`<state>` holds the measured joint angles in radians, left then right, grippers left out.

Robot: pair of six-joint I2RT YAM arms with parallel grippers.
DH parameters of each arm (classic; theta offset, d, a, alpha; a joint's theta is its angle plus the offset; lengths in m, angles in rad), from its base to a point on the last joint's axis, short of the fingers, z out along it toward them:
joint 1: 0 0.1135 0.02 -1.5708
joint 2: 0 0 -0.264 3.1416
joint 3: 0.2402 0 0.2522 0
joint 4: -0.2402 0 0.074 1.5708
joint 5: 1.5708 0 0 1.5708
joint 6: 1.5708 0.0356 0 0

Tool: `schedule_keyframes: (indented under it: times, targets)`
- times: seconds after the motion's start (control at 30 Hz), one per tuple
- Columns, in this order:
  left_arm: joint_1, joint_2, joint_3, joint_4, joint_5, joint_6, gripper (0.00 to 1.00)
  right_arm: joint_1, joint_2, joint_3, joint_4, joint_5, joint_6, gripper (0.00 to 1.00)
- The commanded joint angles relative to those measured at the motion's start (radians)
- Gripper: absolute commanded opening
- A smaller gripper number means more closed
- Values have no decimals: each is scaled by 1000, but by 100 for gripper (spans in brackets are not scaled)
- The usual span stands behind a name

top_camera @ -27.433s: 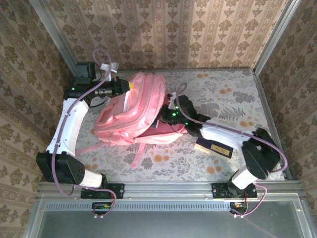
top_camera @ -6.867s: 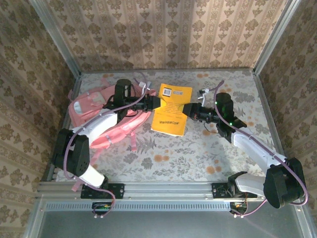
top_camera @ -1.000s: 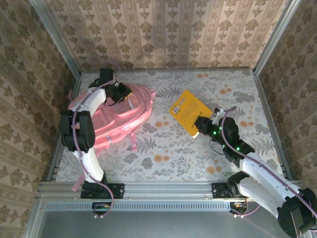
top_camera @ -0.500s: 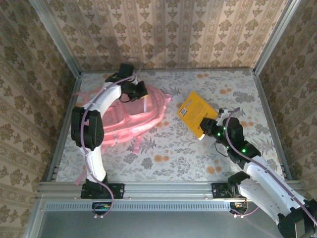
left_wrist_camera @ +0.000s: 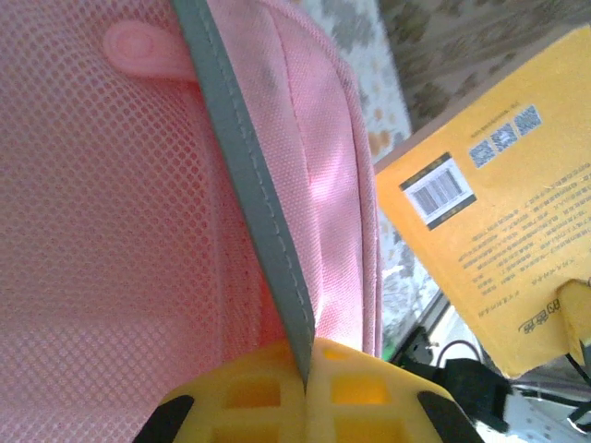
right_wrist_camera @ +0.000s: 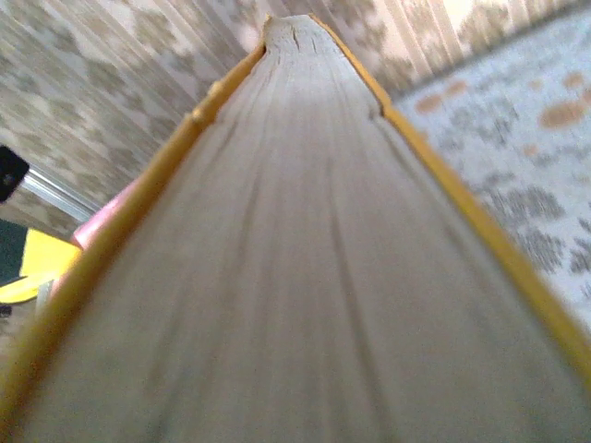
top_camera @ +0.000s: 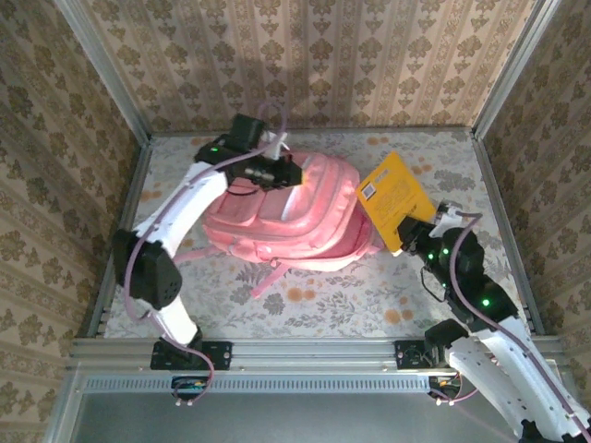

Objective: Pack the student bag

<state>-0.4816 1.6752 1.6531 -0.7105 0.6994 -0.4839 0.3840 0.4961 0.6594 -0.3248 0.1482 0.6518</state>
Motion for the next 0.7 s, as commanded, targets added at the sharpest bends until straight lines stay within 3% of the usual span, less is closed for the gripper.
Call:
schedule_keyframes:
  times: [0.0, 0.23, 0.4, 0.67]
  targets:
    - [83, -106, 28, 5, 154, 62, 0, -5, -39, 59, 34, 14, -40, 0]
    - [176, -103, 52, 146, 440, 4, 0, -4, 45, 13, 92, -214, 26, 0]
    - [174, -83, 76, 166, 487, -1, 0, -5, 140, -55, 260, -450, 149, 0]
    - [167, -81, 94, 177, 506, -7, 0, -4, 265, -107, 488, -662, 342, 0]
